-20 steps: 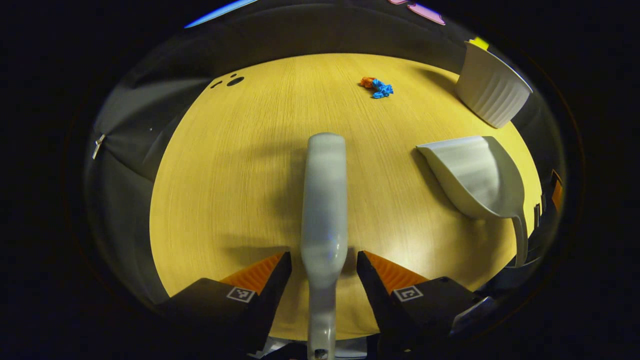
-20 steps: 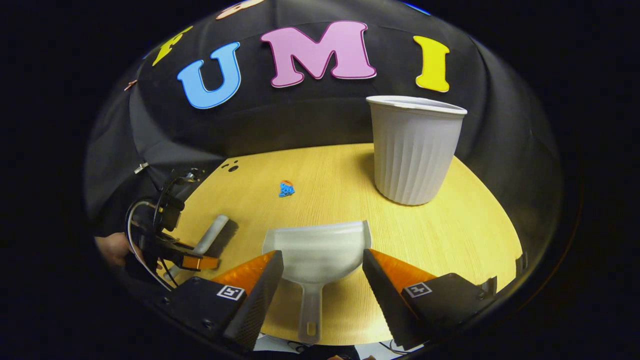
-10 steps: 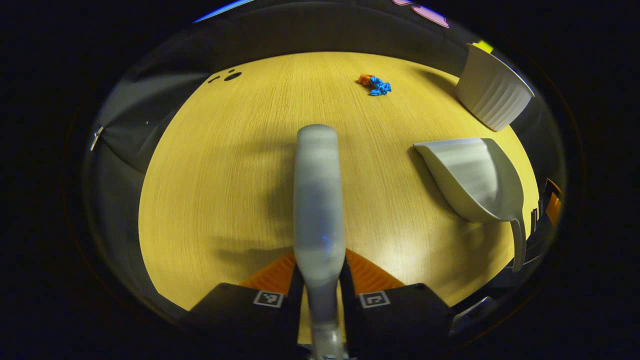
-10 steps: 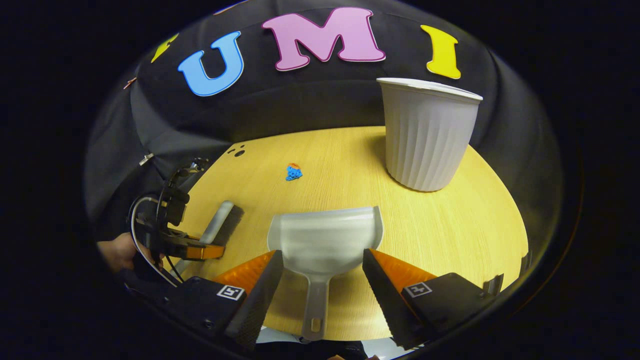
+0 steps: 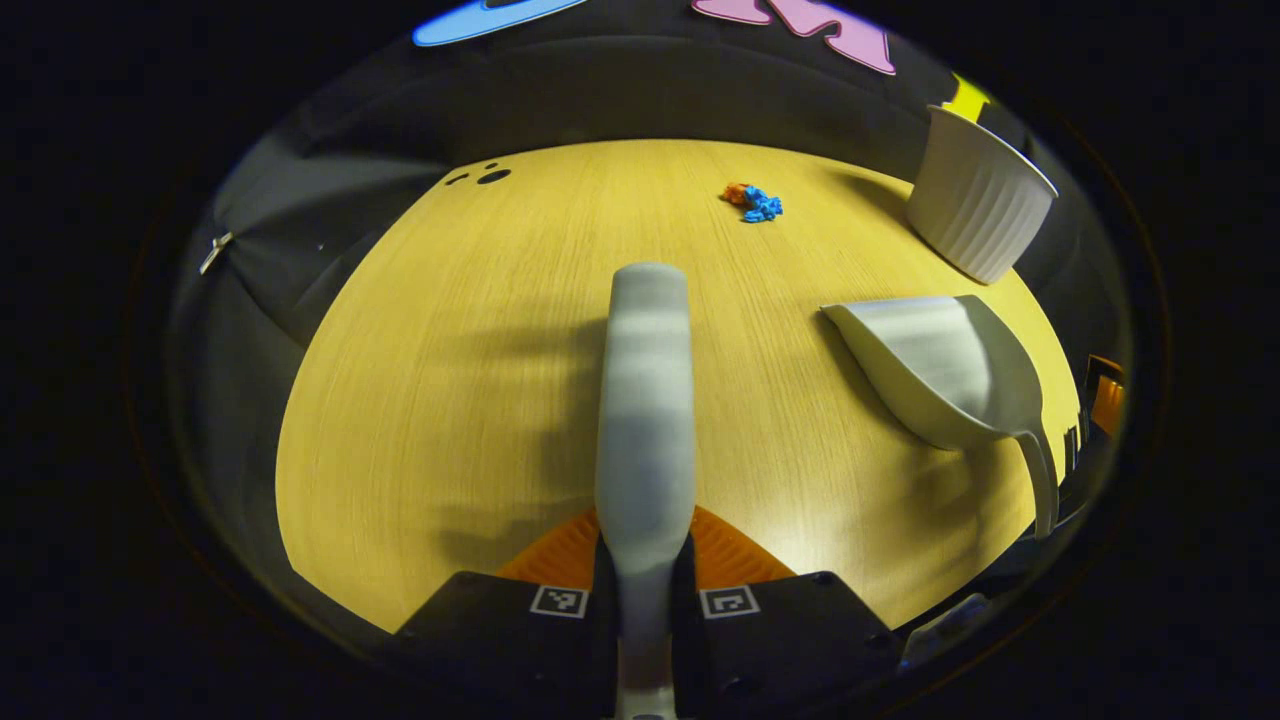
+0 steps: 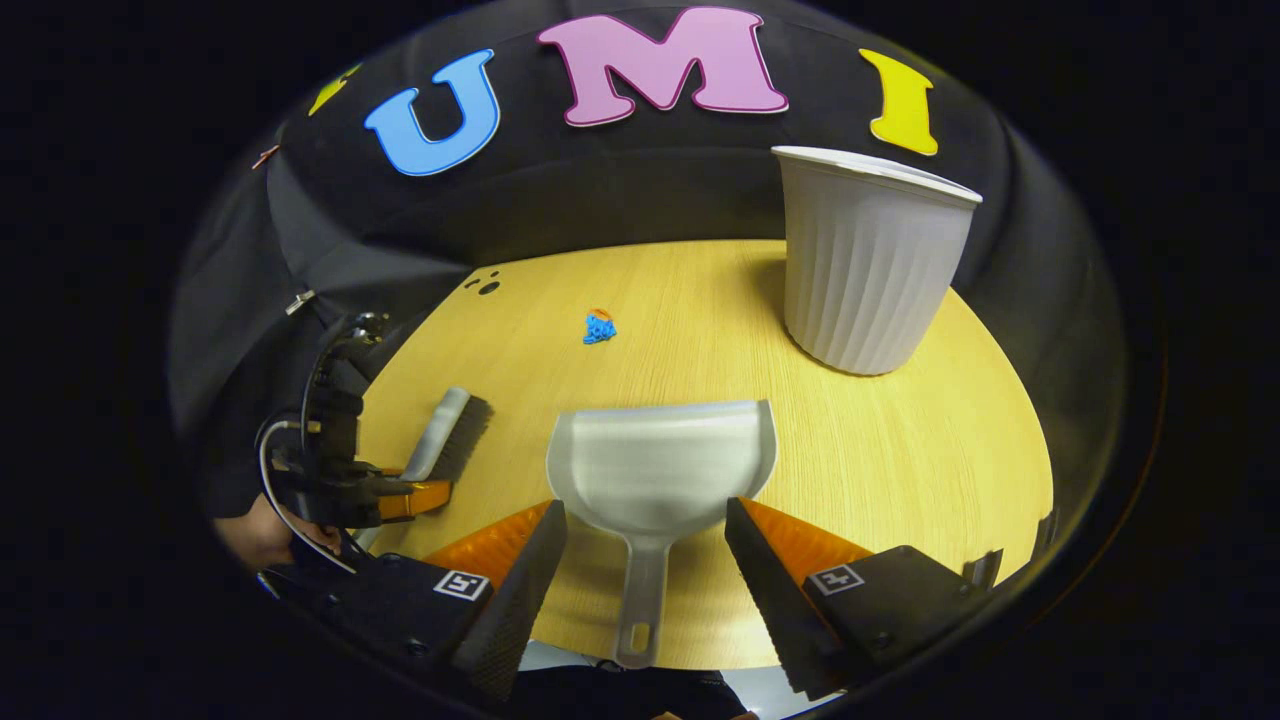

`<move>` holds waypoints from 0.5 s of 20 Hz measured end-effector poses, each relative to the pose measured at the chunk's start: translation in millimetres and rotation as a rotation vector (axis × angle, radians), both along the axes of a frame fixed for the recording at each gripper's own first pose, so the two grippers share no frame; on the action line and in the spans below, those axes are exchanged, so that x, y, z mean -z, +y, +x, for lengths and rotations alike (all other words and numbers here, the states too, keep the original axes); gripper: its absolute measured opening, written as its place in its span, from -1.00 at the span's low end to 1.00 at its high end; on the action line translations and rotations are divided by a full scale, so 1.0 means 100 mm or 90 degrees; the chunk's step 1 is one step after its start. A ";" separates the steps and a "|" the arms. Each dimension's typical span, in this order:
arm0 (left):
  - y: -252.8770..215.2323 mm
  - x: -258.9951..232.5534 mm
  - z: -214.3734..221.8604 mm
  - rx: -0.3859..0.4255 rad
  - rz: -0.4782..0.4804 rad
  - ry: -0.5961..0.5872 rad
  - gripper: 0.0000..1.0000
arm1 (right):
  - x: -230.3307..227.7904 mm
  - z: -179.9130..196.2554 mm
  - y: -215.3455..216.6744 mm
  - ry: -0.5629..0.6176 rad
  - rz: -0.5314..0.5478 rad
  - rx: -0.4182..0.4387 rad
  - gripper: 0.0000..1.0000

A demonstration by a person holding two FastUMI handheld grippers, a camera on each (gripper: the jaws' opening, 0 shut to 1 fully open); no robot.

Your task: Pick up the small broom and dustpan from the desktop, sweep the trash into the dustpan with the broom, and then empty the trash into the garbage bin.

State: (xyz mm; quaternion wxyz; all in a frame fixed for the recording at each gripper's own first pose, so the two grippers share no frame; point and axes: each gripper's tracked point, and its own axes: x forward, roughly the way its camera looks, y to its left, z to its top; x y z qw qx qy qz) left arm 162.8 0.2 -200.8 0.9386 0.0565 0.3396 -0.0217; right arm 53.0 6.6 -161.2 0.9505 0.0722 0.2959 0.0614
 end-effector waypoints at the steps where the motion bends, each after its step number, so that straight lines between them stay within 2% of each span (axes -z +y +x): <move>1: 0.01 -0.01 -0.02 -0.003 -0.013 -0.005 -0.48 | 0.02 -0.02 -0.01 0.007 0.002 0.003 0.99; 5: 0.06 -0.17 -0.18 -0.008 -0.043 -0.048 -0.49 | 0.09 -0.11 -0.04 0.035 0.001 0.018 0.99; 10: 0.06 -0.33 -0.47 -0.002 -0.049 -0.080 -0.50 | 0.41 -0.22 0.04 0.114 0.008 0.031 0.99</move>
